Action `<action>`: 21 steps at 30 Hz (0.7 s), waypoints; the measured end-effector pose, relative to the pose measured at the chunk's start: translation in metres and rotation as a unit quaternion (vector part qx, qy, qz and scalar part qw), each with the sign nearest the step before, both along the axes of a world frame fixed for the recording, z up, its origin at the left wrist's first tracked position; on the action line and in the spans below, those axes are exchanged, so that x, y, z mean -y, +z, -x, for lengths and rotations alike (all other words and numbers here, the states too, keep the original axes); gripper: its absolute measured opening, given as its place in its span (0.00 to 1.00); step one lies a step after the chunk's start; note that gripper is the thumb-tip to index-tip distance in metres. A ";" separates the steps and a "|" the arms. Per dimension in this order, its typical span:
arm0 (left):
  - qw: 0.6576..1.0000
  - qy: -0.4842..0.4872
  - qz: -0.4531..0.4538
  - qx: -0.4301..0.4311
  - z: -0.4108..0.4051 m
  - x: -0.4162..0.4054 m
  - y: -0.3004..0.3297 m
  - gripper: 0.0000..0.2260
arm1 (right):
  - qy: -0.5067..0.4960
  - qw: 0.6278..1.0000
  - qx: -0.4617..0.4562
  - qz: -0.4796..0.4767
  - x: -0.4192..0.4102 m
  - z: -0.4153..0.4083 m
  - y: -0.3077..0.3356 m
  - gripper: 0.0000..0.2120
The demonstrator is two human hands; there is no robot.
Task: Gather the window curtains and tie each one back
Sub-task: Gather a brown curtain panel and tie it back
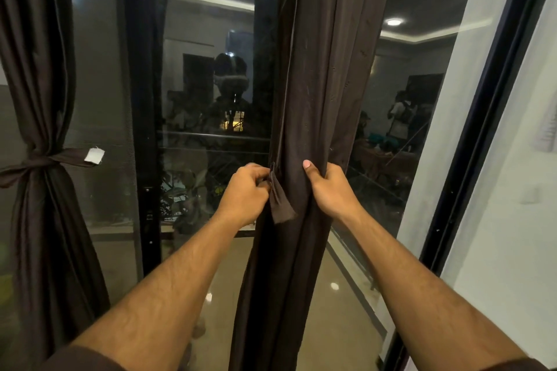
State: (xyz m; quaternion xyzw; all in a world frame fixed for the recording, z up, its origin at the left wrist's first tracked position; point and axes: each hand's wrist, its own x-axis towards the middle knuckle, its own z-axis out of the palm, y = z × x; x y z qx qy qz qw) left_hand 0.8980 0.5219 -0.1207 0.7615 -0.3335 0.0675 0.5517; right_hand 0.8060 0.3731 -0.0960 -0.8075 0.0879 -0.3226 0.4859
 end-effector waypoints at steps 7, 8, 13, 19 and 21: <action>0.989 0.133 -0.023 0.062 0.007 -0.001 0.013 0.10 | 0.027 0.999 -0.017 0.000 -0.005 0.002 0.000 0.13; 0.991 0.116 -0.023 0.061 0.007 0.000 0.011 0.11 | 0.028 0.999 -0.017 -0.001 -0.008 0.001 0.000 0.12; 0.993 0.095 -0.004 0.073 0.008 -0.002 0.006 0.12 | 0.018 1.000 -0.005 0.009 -0.024 -0.011 0.001 0.12; 0.994 0.024 0.104 -0.014 0.018 -0.011 -0.015 0.13 | 0.004 1.000 -0.022 0.015 -0.048 -0.031 0.005 0.16; 0.991 -0.026 0.125 -0.031 0.021 -0.012 -0.020 0.16 | 0.026 0.998 -0.055 -0.008 -0.055 -0.032 0.009 0.17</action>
